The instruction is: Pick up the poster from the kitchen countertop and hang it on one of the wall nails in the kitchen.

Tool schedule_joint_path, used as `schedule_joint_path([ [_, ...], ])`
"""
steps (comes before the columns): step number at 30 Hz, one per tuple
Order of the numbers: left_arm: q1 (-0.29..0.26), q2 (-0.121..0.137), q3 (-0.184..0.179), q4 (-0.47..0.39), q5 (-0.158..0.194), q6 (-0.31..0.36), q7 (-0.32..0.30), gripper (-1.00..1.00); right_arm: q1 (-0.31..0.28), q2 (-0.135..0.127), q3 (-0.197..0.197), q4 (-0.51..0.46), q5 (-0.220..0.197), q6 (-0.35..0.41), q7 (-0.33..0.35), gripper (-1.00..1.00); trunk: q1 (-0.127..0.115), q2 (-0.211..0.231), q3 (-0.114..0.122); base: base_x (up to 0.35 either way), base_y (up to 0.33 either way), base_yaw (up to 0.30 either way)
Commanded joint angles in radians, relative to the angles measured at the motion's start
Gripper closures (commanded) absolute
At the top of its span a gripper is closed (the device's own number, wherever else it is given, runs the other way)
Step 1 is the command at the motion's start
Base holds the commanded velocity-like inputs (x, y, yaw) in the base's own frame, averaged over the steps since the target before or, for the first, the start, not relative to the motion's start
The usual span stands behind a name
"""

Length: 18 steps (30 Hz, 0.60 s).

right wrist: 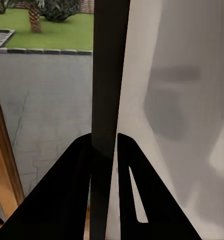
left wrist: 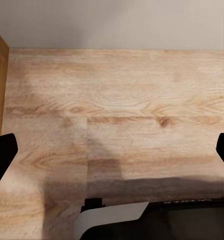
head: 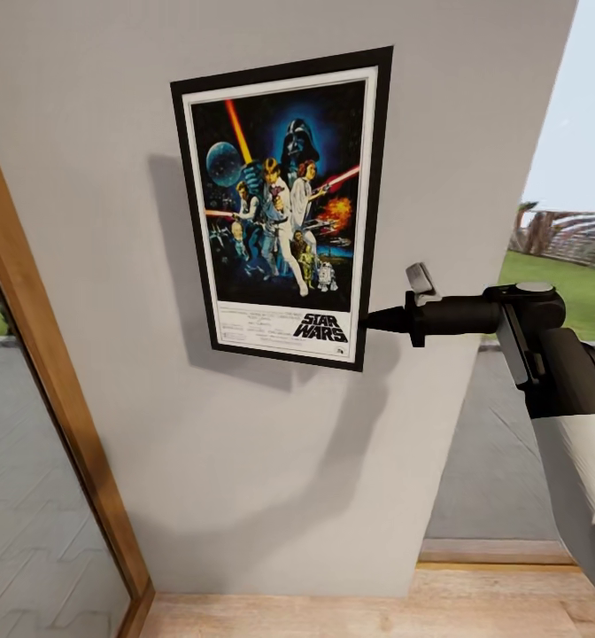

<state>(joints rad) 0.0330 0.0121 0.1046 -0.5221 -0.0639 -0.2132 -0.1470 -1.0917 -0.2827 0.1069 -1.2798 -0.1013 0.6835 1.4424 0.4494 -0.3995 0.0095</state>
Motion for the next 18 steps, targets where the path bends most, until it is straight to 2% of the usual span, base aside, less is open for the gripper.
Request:
schedule_joint_path([
  [1,0.001,-0.001,0.007,-0.001,-0.007,-0.002,-0.008,-1.0,0.0,-0.001,0.002,0.0,-0.007,0.013,0.001,1.0,0.001,-0.001,0.0,0.071,0.011,0.0],
  [18,0.001,-0.001,0.007,-0.001,-0.007,-0.002,-0.008,-1.0,0.0,0.0,0.003,0.029,-0.018,0.013,0.002,1.0,0.001,-0.001,0.0,0.006,0.001,0.0],
])
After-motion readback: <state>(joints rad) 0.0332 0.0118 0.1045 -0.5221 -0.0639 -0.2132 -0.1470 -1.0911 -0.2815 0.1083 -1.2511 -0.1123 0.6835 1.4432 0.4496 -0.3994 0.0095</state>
